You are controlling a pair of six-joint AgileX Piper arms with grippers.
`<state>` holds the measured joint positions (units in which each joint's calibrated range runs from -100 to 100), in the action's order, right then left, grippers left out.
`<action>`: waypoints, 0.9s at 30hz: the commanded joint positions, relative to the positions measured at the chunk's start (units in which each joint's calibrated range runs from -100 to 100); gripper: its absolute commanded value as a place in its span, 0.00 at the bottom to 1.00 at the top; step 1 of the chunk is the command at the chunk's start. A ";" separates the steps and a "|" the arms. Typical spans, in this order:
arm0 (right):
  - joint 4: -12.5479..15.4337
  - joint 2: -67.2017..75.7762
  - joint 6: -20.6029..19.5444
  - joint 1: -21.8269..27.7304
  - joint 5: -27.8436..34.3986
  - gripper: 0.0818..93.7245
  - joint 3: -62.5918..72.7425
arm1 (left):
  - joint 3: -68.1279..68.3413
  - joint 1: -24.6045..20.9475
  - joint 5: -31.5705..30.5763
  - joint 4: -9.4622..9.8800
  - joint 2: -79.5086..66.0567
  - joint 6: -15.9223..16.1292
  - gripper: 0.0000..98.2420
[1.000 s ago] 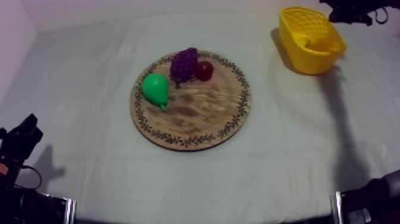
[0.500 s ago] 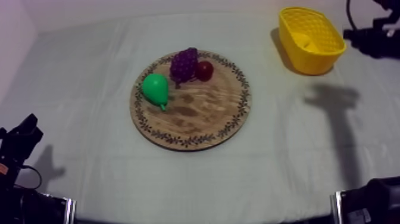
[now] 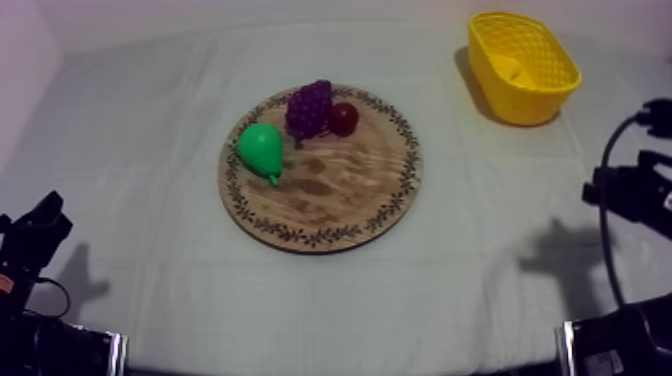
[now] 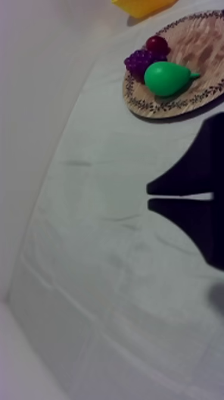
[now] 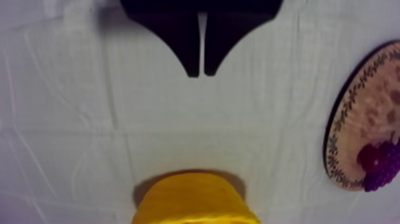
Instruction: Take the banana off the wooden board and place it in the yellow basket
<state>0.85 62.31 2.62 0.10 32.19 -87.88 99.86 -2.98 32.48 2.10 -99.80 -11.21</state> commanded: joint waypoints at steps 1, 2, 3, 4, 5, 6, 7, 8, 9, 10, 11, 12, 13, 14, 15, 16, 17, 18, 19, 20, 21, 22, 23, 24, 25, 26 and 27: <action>-0.05 11.31 0.04 -0.54 1.75 0.00 -4.28 | 0.03 -0.03 0.02 0.03 -0.03 -0.03 0.00; -0.20 13.42 -0.04 -0.78 2.43 0.00 -5.27 | 0.03 -0.03 0.02 0.03 -0.03 -0.04 0.00; -0.30 15.48 -0.03 -0.94 3.13 0.00 -6.16 | 0.03 -0.03 0.02 0.03 -0.03 -0.04 0.00; -0.27 17.53 0.14 -1.06 3.90 0.00 -6.98 | 0.03 -0.03 0.02 0.03 -0.03 -0.03 0.00; -0.14 19.58 0.39 -1.11 4.74 0.00 -7.76 | 0.03 -0.03 0.02 0.03 -0.03 -0.02 0.00; -0.05 21.60 0.59 -1.08 5.61 0.00 -8.43 | 0.03 -0.03 0.02 0.03 -0.03 -0.03 0.00; 0.04 23.53 0.81 -1.02 6.46 0.00 -9.07 | 0.03 -0.03 0.02 0.03 -0.03 -0.03 0.00; 0.17 25.33 1.06 -0.90 7.35 0.00 -9.55 | 0.03 -0.03 0.02 0.03 -0.03 -0.02 0.00; 0.26 26.93 1.17 -0.80 8.26 0.00 -9.82 | 0.03 -0.03 0.02 0.03 -0.03 -0.01 0.00; 0.31 28.32 1.27 -0.73 9.00 0.00 -9.98 | 0.03 -0.03 0.02 0.03 -0.03 -0.01 0.00; 0.35 29.58 1.34 -0.72 9.58 0.00 -10.09 | 0.03 -0.03 0.02 0.03 -0.03 -0.02 0.00; 0.38 30.69 1.35 -0.74 10.02 0.00 -10.17 | 0.03 -0.03 0.02 0.03 -0.03 -0.03 0.00; 0.38 31.49 1.32 -0.78 10.32 0.00 -10.22 | 0.03 -0.03 0.02 0.03 -0.03 -0.03 0.00; 0.40 32.05 1.30 -0.76 10.54 0.00 -10.26 | 0.03 -0.03 0.02 0.03 -0.03 -0.02 0.00; 0.41 32.45 1.26 -0.65 10.69 0.00 -10.28 | 0.03 -0.03 0.02 0.03 -0.03 -0.01 0.00; 0.42 32.72 1.16 -0.42 10.79 0.00 -10.30 | 0.03 -0.03 0.02 0.03 -0.03 -0.01 0.00; 0.43 32.91 0.98 -0.09 10.86 0.00 -10.31 | 0.03 -0.03 0.02 0.03 -0.03 -0.01 0.00; 0.45 33.05 0.82 0.23 10.91 0.00 -10.32 | 0.03 -0.03 0.02 0.03 -0.03 -0.02 0.00; 0.46 33.14 0.70 0.50 10.95 0.00 -10.33 | 0.03 -0.03 0.02 0.03 -0.03 -0.03 0.00; 0.47 33.21 0.75 0.69 10.98 0.00 -10.33 | 0.03 -0.03 0.02 0.03 -0.03 -0.03 0.00; 0.46 33.25 1.14 0.82 10.82 0.00 -10.40 | 0.03 -0.03 0.02 0.03 -0.03 -0.02 0.00; 0.40 33.29 2.07 0.91 10.23 0.00 -10.62 | 0.03 -0.03 0.02 0.03 -0.03 -0.01 0.00; 0.34 33.31 3.47 0.98 9.02 0.00 -10.97 | 0.03 -0.03 0.02 0.03 -0.03 -0.02 0.00; 0.30 33.33 5.05 1.02 7.84 0.00 -11.22 | 0.03 -0.03 0.02 0.03 -0.03 -0.03 0.00; 0.27 33.34 6.64 1.05 7.03 0.00 -11.39 | 0.03 -0.03 0.02 0.03 -0.03 -0.02 0.00; 0.25 33.34 8.03 1.08 6.46 0.00 -11.51 | 0.03 -0.03 0.02 0.03 -0.03 -0.01 0.00; 0.23 33.35 9.12 1.09 6.07 0.00 -11.59 | 0.03 -0.03 0.02 0.03 -0.03 -0.01 0.00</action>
<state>1.20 95.65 7.53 1.17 38.98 -99.42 99.86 -2.98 32.48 2.10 -99.80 -11.24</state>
